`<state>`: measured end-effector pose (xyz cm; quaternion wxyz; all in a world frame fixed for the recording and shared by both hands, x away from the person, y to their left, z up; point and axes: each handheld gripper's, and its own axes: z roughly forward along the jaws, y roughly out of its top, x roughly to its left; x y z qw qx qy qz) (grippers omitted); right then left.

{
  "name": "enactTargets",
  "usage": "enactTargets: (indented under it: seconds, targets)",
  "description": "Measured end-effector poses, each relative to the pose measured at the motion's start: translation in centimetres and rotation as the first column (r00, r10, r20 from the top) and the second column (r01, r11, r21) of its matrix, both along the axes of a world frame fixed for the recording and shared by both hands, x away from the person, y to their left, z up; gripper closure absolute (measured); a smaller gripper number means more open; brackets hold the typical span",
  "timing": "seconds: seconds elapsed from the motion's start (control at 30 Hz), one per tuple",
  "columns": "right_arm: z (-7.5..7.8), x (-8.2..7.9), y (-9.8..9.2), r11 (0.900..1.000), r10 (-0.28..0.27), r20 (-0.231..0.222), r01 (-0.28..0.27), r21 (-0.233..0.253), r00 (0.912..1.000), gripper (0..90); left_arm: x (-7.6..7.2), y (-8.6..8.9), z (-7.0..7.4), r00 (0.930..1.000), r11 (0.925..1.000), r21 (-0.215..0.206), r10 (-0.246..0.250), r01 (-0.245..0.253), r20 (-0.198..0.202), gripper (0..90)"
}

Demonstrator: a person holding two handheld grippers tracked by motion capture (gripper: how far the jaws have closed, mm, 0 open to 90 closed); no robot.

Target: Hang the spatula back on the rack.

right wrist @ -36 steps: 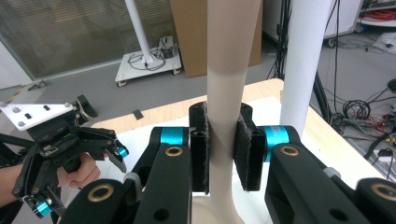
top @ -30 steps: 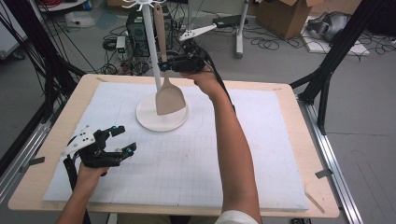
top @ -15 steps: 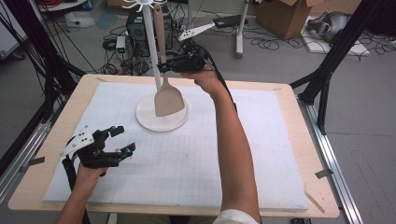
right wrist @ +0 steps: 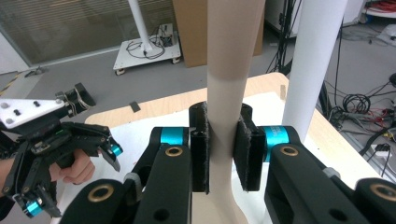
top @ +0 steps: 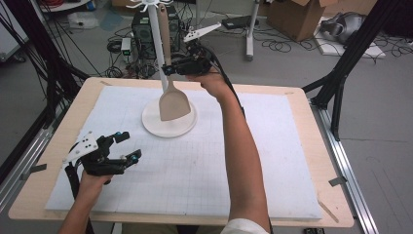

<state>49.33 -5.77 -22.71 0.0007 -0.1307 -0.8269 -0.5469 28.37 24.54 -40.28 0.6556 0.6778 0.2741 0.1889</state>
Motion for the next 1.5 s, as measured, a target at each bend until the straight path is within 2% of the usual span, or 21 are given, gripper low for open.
enactTargets:
  seconds: [0.1,0.3,0.37,0.47,0.53,0.63,0.83,0.97,1.03,1.1,1.23,1.33,1.47,1.5]
  targets:
    - [0.1,0.2,0.2,1.0,0.008,0.006,-0.008,0.003,1.0,78.2,0.0,0.0,0.0,1.0,1.0,-0.001,0.001,-0.001,0.001,17.1]
    - [0.0,0.4,0.0,1.0,-0.016,0.002,0.016,-0.015,0.9999,78.1,0.0,0.0,0.0,1.0,1.0,-0.001,-0.001,0.001,0.0,17.2]
    - [0.0,0.4,0.1,0.999,-0.018,0.023,0.019,-0.026,0.9996,78.0,0.0,0.0,0.0,1.0,1.0,-0.002,0.0,0.0,0.0,17.2]
    - [0.0,0.2,0.1,0.999,-0.019,0.031,0.02,-0.028,0.9993,77.4,-0.1,-0.1,0.0,1.0,1.0,-0.003,0.0,0.0,-0.001,17.1]
    - [-0.1,0.1,0.1,0.999,-0.032,0.055,0.034,-0.034,0.998,76.4,0.0,0.0,0.0,1.0,1.0,0.0,0.003,-0.003,0.0,17.2]
    - [-0.2,-0.3,-0.2,0.996,-0.084,0.068,0.084,-0.006,0.9942,58.9,0.0,0.1,-0.1,1.0,1.0,-0.007,0.005,-0.005,0.0,17.1]
    - [-0.4,-1.7,-1.9,0.988,-0.153,0.099,0.151,0.023,0.9833,45.9,0.0,0.3,-0.1,0.9998,0.9995,-0.024,0.02,-0.02,0.005,17.0]
    - [-1.1,-3.5,-3.4,0.976,-0.218,0.146,0.216,0.027,0.9649,39.2,0.1,0.6,-0.1,0.9995,0.9993,-0.022,0.031,-0.031,0.007,16.8]
    - [-1.6,-4.5,-4.4,0.969,-0.245,0.179,0.245,0.025,0.9527,37.9,0.2,0.7,-0.2,0.9994,0.9991,-0.024,0.035,-0.035,0.0,16.8]
    - [-2.3,-5.4,-5.5,0.965,-0.263,0.179,0.261,0.038,0.948,37.1,0.3,0.7,-0.2,0.9993,0.9991,-0.019,0.037,-0.037,0.0,16.8]
    - [-3.8,-7.5,-8.0,0.945,-0.326,0.186,0.318,0.069,0.9271,33.6,0.5,0.7,-0.4,0.9992,0.9992,-0.012,0.039,-0.039,-0.005,16.7]
    - [-5.0,-9.0,-9.9,0.934,-0.358,0.194,0.353,0.062,0.9135,30.5,0.6,0.7,-0.5,0.9992,0.9992,-0.006,0.039,-0.039,-0.012,16.7]
    - [-6.6,-11.5,-12.5,0.903,-0.427,0.217,0.426,0.055,0.8778,28.5,0.8,0.7,-0.6,0.9989,0.999,0.006,0.044,-0.044,-0.015,16.7]
    - [-7.2,-12.3,-13.4,0.886,-0.461,0.228,0.462,0.052,0.858,26.3,0.8,0.6,-0.6,0.9988,0.999,0.004,0.045,-0.045,-0.016,16.7]
